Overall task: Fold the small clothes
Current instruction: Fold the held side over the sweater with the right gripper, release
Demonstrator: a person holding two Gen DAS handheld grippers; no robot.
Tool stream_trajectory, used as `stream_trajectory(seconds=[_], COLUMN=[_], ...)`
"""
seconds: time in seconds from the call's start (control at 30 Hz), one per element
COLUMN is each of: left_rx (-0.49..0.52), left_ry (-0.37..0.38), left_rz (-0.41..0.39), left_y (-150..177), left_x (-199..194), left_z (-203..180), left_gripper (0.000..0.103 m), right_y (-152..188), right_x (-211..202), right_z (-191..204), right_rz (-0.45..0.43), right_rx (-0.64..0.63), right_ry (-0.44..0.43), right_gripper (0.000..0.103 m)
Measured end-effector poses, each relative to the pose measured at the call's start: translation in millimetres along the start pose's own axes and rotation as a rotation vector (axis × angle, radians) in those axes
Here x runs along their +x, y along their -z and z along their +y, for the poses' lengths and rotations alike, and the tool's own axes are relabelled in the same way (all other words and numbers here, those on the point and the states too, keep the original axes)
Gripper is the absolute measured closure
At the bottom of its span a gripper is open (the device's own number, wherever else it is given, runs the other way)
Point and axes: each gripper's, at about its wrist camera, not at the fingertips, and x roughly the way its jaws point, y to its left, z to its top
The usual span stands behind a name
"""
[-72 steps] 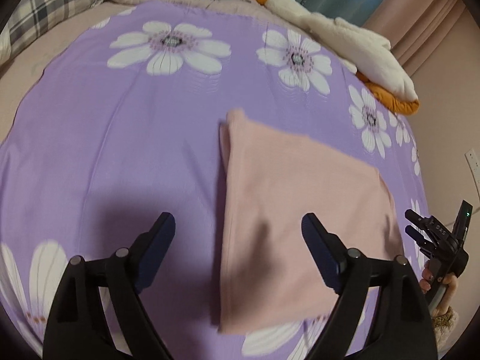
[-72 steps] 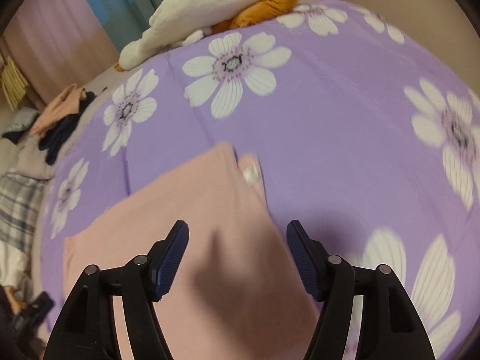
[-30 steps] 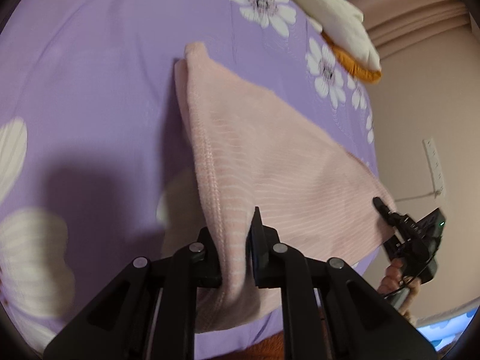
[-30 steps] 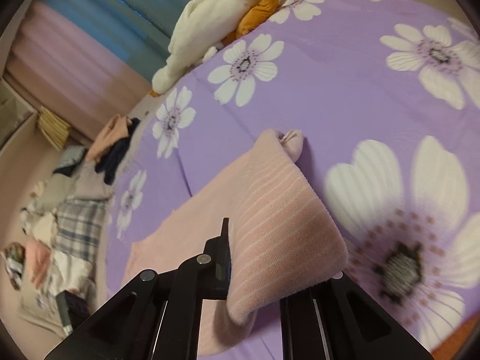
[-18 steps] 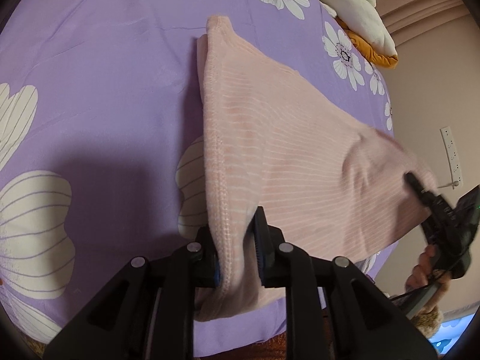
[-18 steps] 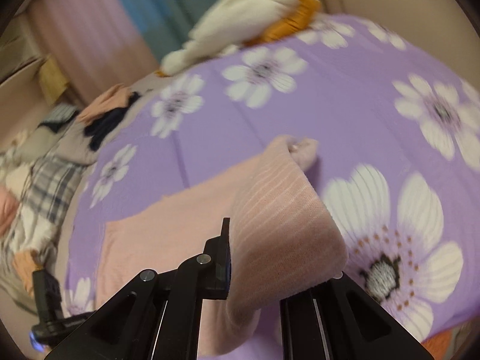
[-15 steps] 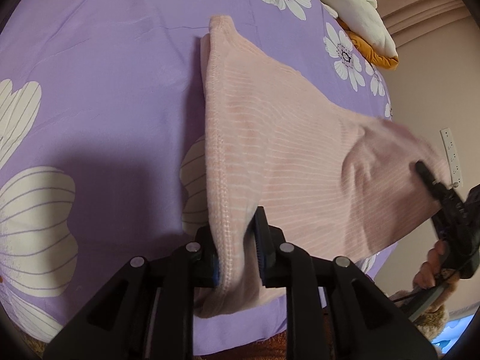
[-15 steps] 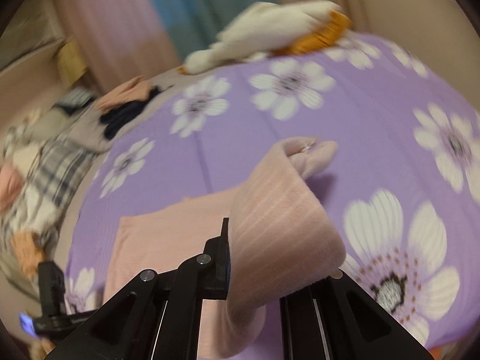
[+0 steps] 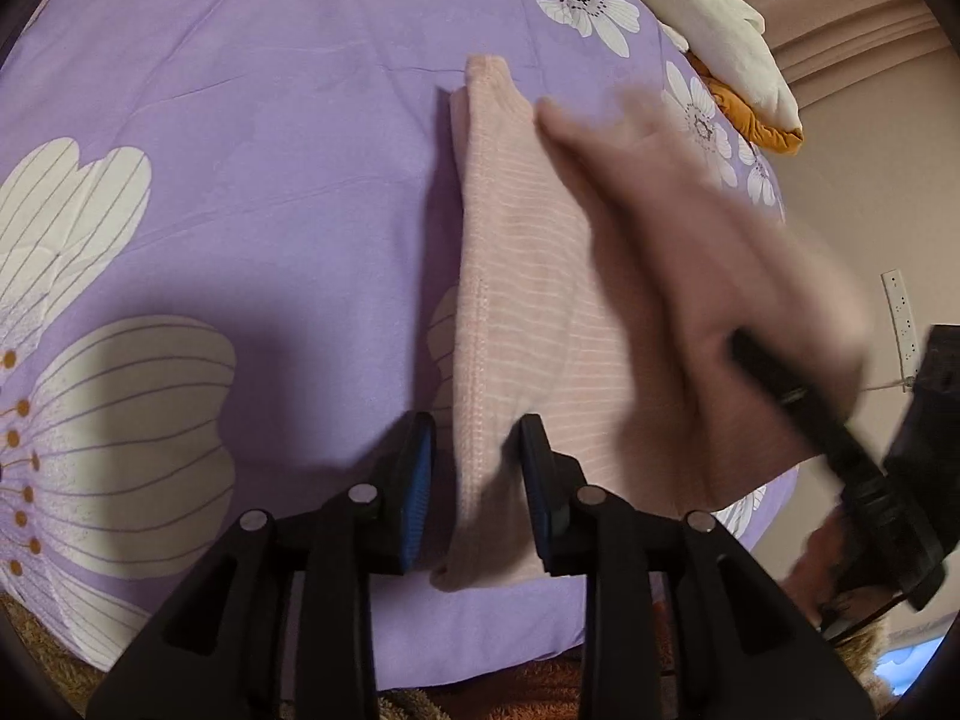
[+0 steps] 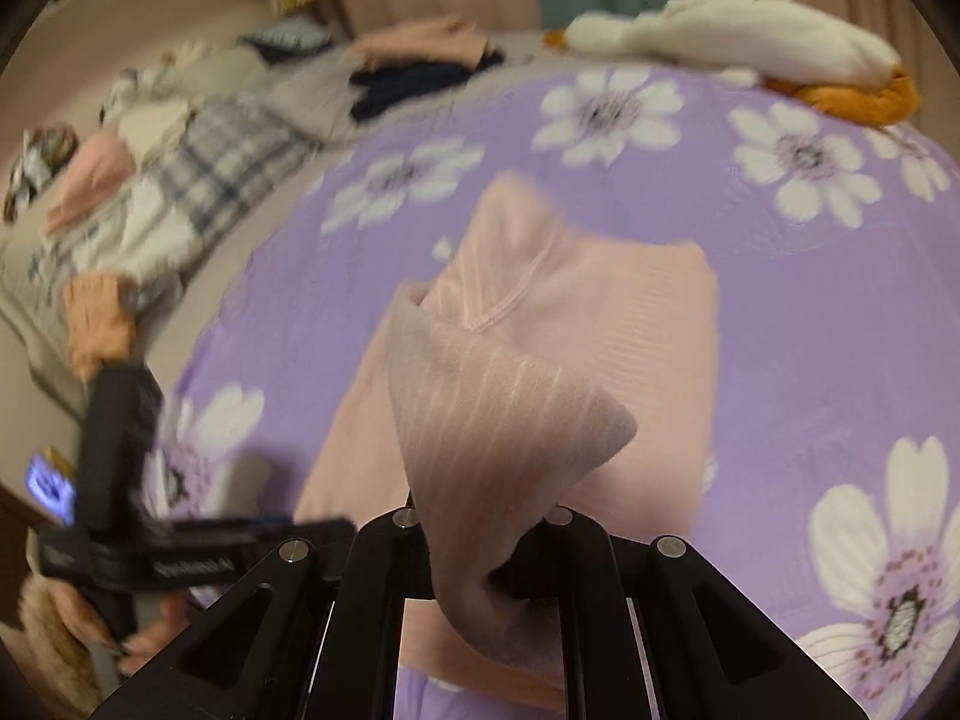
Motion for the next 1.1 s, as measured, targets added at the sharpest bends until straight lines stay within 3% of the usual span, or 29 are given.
stream_trajectory(seconds=[0.13,0.3,0.53,0.73,0.83,1.0,1.1], left_rx=[-0.005,-0.008,0.03,0.07,0.105,0.163,0.177], left_ry=[-0.004,-0.019,0.016,0.087,0.118,0.106,0.046], left_rz=[-0.003,-0.017,-0.085,-0.088,-0.071,-0.011,0.028], left_y=[1.5,0.6,-11.1,-25.7,-33.2,-46.1,-51.8], left_x=[-4.3,-14.2,-35.1,-36.3,-27.3,2.8,26.4], left_z=[2.2,4.7,-5.0,-23.9,-38.8,-60.3,-64.5], left_gripper=[0.074,0.074,0.074,0.069,0.057,0.051,0.051], right_y=[15.7,17.7,17.2,17.7,18.6,25.6,31.1], right_x=[29.4,25.7,-2.1,-38.0,-38.9,-31.2,-29.7], right_z=[5.6,7.7,8.1,9.9,-0.7,-25.9,-40.7], right_rz=[0.1,0.1,0.064,-0.036,-0.046,-0.01,0.006], right_rx=[-0.017,-0.03,0.029,0.027,0.058,0.16,0.207], right_ry=[0.029,0.044,-0.107,-0.188,-0.1,0.032,0.076], right_gripper=[0.092,0.091,0.061,0.05,0.05,0.05,0.05])
